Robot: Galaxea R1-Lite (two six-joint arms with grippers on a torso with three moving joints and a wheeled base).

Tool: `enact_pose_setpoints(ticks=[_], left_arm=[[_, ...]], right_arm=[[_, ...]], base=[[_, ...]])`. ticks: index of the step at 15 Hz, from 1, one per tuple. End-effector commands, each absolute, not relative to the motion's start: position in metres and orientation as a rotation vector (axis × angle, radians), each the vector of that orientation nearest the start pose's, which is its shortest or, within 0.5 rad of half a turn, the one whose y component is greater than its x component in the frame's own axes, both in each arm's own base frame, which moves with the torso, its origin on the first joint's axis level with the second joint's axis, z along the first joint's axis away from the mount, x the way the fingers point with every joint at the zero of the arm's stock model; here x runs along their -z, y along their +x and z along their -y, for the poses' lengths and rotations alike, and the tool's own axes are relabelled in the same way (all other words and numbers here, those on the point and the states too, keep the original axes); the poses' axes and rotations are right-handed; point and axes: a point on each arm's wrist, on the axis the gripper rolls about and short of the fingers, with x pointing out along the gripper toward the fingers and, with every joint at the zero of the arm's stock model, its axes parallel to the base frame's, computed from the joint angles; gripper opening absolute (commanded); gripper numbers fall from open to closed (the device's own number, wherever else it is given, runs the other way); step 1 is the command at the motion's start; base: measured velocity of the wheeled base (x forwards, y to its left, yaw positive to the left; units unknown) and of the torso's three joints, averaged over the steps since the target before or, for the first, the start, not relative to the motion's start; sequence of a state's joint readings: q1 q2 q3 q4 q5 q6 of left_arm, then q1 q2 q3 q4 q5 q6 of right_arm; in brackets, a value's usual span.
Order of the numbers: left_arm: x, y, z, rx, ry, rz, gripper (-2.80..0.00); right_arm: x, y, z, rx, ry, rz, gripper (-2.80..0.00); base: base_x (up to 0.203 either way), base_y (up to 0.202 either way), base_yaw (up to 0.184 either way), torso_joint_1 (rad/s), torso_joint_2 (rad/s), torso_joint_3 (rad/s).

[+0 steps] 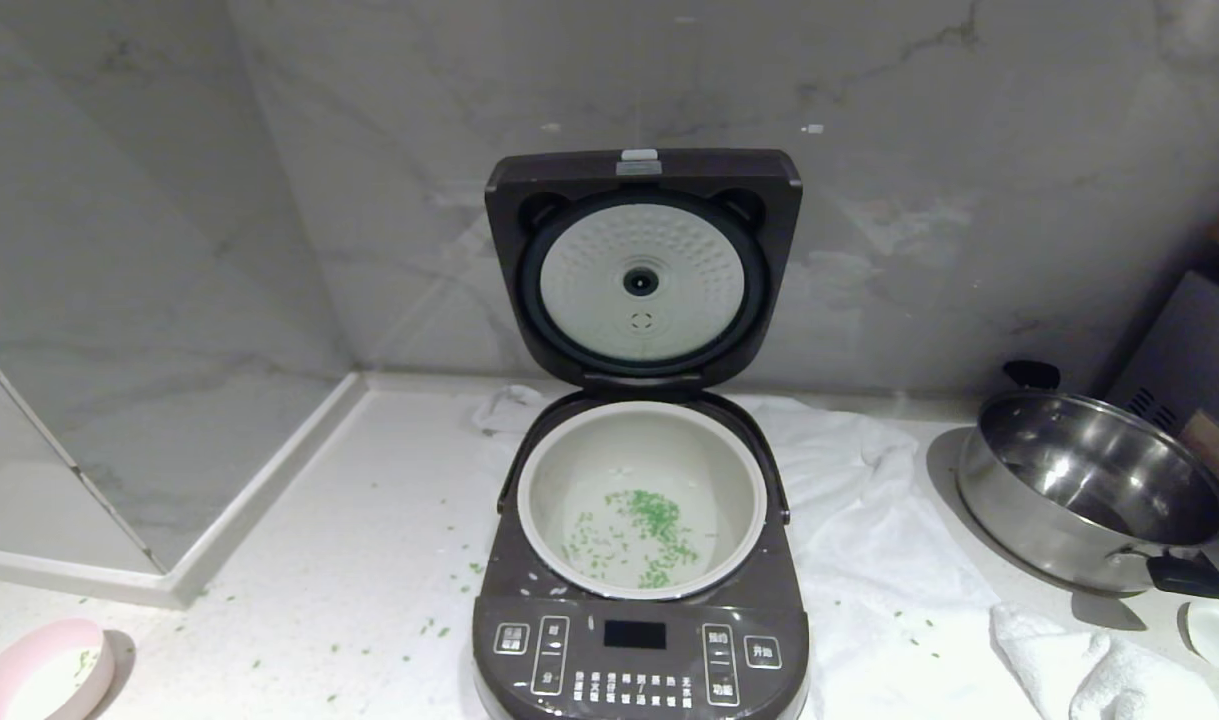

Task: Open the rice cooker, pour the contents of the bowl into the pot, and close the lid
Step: Turn on the tap

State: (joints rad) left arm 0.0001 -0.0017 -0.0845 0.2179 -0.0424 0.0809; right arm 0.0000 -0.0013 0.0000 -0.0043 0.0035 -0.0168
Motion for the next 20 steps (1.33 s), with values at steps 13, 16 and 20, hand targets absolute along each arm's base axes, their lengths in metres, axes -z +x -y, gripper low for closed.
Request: enact_pose_setpoints(ticks=[13,16,20], left_arm=[[-0.0760,-0.0310,0.0009,0.047,0.077,-0.130,-2.80],[-0.0760,-0.0310,0.0009,0.048,0.068,-0.130,-2.80],[-0.0760,-0.0310,0.0009,0.048,0.068,-0.130,-2.80]], right_arm=[[-0.0757,-0.0227,-0.0001,-0.003,-0.014,0.005,-2.80],[-0.0757,-0.0227,0.0000,-0.002,-0.008,0.005,-2.80],[-0.0755,-0.0228,0.0000,-0.002,-0.009,0.005,-2.80]], base=[[-0.123,0.000,-0.002,0.003,0.00,0.002],[-0.196,0.000,-0.003,0.004,0.01,0.001],[-0.031,0.000,0.000,-0.001,0.00,0.000]])
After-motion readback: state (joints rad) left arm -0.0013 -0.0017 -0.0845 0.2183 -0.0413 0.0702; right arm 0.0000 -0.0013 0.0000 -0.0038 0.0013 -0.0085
